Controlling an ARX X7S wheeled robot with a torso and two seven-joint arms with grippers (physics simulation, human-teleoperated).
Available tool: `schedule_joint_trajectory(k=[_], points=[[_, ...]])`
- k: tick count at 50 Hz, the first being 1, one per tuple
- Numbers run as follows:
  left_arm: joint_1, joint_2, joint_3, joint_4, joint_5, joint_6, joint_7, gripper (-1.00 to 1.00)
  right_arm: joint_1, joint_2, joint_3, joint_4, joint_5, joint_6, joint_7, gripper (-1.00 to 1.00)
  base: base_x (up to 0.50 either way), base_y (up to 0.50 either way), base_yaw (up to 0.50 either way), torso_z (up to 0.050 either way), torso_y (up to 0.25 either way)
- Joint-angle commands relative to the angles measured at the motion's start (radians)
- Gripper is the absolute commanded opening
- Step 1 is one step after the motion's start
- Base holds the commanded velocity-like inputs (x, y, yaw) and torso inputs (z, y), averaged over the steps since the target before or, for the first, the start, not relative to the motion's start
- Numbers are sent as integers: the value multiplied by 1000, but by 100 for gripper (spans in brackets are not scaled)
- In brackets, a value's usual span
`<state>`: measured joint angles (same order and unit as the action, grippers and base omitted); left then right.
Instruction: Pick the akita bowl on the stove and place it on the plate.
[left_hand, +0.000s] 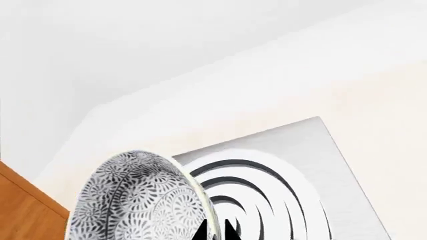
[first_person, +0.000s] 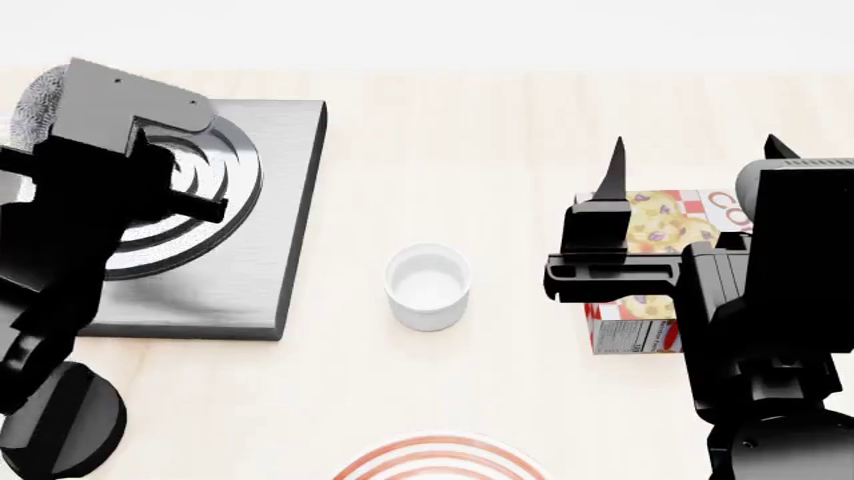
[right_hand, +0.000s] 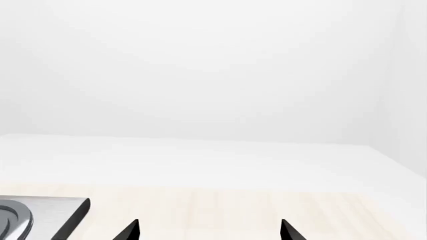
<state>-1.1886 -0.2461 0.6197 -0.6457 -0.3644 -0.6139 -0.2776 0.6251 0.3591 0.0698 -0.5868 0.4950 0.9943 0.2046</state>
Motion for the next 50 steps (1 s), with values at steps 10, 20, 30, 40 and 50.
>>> schedule_joint_trajectory(k=[10,20,30,40,50], points=[[0,-147,182,473,49,-80,219,-100,3,-14,18,1,-17,4,-10,100,0,0,0,0,0],[-20,-240,271,657,76,-71,318,-100,-2,-12,15,7,-17,-8,-10,100,0,0,0,0,0],[-42,-307,353,814,101,-67,404,-100,-2,-10,14,7,-14,-8,-7,100,0,0,0,0,0],[-65,-342,400,945,100,-72,471,-100,-4,-7,13,10,-11,-13,-6,100,0,0,0,0,0],[-108,-365,478,1059,137,-48,551,-100,-1,-5,13,6,-5,-7,-1,100,0,0,0,0,2]])
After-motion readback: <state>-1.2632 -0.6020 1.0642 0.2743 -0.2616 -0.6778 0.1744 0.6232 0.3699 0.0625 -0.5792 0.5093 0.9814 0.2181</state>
